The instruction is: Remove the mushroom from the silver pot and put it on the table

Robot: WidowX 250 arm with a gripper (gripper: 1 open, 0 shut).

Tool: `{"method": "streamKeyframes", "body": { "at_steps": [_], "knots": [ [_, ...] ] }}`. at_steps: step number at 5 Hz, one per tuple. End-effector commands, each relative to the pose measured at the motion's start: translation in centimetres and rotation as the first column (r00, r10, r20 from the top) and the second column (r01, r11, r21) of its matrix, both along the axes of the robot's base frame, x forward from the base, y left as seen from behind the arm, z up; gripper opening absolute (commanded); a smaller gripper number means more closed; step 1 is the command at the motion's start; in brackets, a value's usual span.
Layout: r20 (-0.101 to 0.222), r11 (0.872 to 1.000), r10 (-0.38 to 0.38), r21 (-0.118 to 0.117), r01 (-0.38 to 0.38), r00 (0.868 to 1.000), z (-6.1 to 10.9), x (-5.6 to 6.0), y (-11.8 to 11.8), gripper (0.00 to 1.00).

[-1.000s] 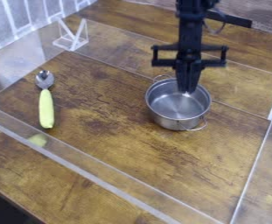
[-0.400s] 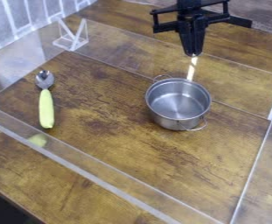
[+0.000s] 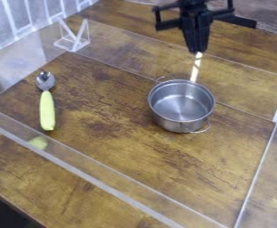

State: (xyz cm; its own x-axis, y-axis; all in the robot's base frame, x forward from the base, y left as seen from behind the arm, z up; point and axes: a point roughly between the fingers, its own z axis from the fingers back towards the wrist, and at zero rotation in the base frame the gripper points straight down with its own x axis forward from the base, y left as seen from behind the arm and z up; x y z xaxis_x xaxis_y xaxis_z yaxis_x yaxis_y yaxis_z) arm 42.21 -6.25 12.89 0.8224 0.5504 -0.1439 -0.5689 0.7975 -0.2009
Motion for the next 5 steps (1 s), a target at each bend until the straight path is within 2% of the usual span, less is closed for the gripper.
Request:
{"method": "streamKeyframes", "body": {
  "at_steps": [1,2,3,4,5],
  "knots": [
    [0.134,0.999,-0.044,-0.020,0.047,0.990,5.6,-0.3,-2.0,0.00],
    [0.133,0.997,-0.075,-0.015,0.078,0.988,5.1,0.1,-2.9,0.00],
    [0.148,0.995,-0.086,-0.037,0.093,0.985,4.3,0.6,-3.7,0.00],
    [0.153,0.993,-0.096,-0.047,0.105,0.983,3.4,0.8,-4.0,0.00],
    [0.147,0.992,-0.109,-0.044,0.117,0.983,2.1,1.1,-4.1,1.00]
  ]
}}
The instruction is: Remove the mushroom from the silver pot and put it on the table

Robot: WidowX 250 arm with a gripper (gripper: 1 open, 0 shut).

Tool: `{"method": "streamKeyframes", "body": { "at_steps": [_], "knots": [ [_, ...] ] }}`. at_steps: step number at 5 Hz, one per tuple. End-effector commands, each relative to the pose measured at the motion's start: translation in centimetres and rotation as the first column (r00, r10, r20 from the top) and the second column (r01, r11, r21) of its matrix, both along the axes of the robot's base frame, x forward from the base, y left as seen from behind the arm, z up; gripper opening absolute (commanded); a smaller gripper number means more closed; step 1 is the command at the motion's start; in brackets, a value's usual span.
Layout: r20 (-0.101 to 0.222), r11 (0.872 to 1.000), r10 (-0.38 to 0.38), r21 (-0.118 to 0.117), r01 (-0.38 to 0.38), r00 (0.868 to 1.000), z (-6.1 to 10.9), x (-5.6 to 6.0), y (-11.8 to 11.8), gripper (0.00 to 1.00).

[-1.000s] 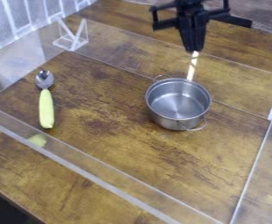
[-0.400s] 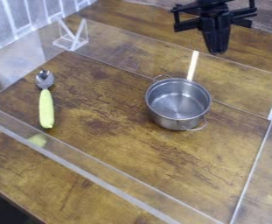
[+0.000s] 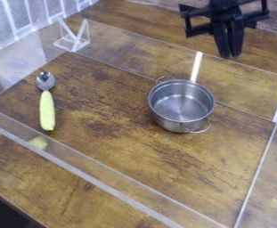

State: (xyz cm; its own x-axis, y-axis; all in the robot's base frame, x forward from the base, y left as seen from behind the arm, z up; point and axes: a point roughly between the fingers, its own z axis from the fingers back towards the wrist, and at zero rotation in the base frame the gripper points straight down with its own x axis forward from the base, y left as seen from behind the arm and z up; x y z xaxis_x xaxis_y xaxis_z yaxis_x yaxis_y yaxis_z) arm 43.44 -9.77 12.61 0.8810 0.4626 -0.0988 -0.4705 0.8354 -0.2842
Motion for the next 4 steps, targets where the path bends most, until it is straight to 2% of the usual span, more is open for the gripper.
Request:
{"method": "streamKeyframes", "body": {
  "at_steps": [1,2,4],
  "knots": [
    [0.064,1.000,0.028,-0.012,-0.027,0.998,3.4,0.4,0.3,1.00],
    [0.047,0.998,0.068,0.011,-0.068,0.997,3.1,1.0,1.4,1.00],
    [0.009,0.998,0.019,0.060,-0.020,1.000,0.0,0.9,0.4,1.00]
  ]
}}
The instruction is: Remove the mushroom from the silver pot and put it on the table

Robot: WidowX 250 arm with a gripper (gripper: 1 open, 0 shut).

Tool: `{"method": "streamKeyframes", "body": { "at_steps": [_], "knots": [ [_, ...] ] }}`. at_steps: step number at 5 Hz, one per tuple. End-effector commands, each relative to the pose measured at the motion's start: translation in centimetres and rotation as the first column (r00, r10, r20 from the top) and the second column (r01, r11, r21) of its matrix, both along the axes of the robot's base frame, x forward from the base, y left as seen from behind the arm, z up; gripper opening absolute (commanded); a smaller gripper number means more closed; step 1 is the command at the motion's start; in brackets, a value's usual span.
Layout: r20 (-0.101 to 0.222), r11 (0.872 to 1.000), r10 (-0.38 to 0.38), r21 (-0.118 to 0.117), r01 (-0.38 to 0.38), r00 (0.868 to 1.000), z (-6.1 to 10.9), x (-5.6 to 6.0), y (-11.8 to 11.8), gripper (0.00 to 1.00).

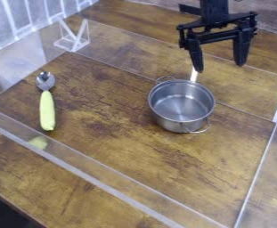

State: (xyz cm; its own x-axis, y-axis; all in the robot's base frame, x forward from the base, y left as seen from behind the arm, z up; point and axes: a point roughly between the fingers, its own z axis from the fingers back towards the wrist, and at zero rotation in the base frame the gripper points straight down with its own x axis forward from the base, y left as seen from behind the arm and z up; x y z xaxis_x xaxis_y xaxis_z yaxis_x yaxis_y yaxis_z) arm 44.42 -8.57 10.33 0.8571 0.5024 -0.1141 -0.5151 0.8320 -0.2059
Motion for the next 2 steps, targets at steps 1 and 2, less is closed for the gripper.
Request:
{"method": "streamKeyframes", "body": {
  "at_steps": [1,2],
  "knots": [
    [0.044,0.999,0.026,0.021,-0.027,0.999,2.76,0.06,-0.09,1.00],
    [0.028,0.997,0.066,0.041,-0.067,0.997,3.28,0.11,0.40,1.00]
  ]
}}
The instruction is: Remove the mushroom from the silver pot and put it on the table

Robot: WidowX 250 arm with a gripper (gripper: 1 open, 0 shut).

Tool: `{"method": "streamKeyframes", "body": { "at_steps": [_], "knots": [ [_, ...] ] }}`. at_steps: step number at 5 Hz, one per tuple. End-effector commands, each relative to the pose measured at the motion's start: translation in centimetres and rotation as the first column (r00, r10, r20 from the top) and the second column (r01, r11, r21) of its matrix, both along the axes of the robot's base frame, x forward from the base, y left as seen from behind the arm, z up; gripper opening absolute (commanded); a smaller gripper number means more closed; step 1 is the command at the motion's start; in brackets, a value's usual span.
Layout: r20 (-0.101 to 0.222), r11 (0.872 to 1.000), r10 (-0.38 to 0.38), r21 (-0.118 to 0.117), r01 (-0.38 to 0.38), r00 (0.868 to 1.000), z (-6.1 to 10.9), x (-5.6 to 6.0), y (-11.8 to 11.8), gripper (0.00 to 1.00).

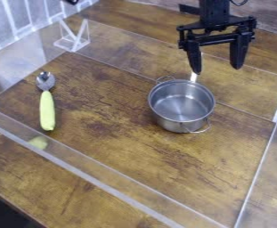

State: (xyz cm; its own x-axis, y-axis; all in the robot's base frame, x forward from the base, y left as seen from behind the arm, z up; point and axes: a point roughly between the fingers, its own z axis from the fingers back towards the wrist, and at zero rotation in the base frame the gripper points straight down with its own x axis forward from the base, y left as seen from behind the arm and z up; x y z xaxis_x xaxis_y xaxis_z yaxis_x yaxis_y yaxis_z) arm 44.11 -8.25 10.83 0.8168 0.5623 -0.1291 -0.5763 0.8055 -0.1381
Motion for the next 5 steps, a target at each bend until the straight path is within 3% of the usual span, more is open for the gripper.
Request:
{"method": "streamKeyframes", "body": {
  "at_steps": [1,2,4,5],
  "knots": [
    [0.048,1.000,-0.003,0.016,0.003,0.999,1.2,-0.3,-0.7,1.00],
    [0.032,0.999,-0.002,0.035,0.001,0.999,-0.3,-0.7,-1.4,1.00],
    [-0.003,0.996,-0.066,0.060,0.066,0.998,-2.8,-1.4,-1.9,1.00],
    [-0.012,0.997,-0.023,0.067,0.023,1.000,-3.5,-1.2,-0.9,0.00]
  ]
}}
